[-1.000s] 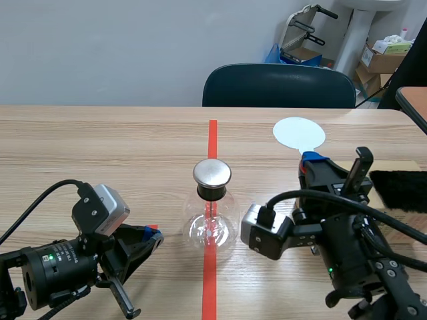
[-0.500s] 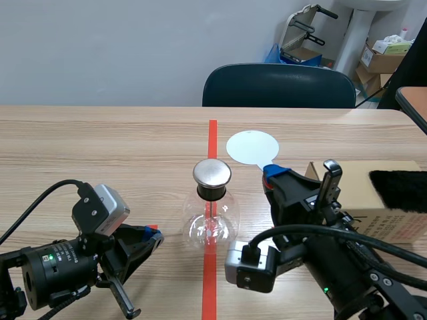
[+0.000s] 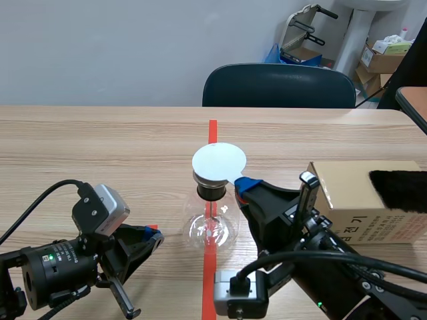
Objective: Do the electroscope experiment
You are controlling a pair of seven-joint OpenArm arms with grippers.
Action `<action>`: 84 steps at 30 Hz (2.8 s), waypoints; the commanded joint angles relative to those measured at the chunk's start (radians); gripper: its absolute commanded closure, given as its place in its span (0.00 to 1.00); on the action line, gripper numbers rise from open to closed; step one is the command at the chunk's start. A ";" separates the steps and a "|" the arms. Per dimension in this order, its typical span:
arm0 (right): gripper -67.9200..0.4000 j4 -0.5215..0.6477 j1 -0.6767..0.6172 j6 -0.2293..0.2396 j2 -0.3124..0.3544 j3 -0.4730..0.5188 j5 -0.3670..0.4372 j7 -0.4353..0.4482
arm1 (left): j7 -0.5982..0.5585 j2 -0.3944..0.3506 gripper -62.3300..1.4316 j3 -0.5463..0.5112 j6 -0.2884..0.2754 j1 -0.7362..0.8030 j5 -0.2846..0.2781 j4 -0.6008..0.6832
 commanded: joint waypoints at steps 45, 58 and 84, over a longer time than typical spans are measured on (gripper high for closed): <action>0.98 0.015 0.013 -0.014 0.007 0.007 0.001 -0.364 | -0.010 0.002 0.95 0.003 -0.002 -0.006 -0.006 0.011; 0.98 0.015 0.011 -0.014 0.007 0.007 0.001 -0.689 | -0.010 0.002 0.95 0.003 -0.002 -0.006 -0.006 0.011; 0.98 0.015 0.011 -0.014 0.007 0.007 0.000 -0.208 | -0.010 0.002 0.95 0.003 -0.002 -0.006 -0.006 0.011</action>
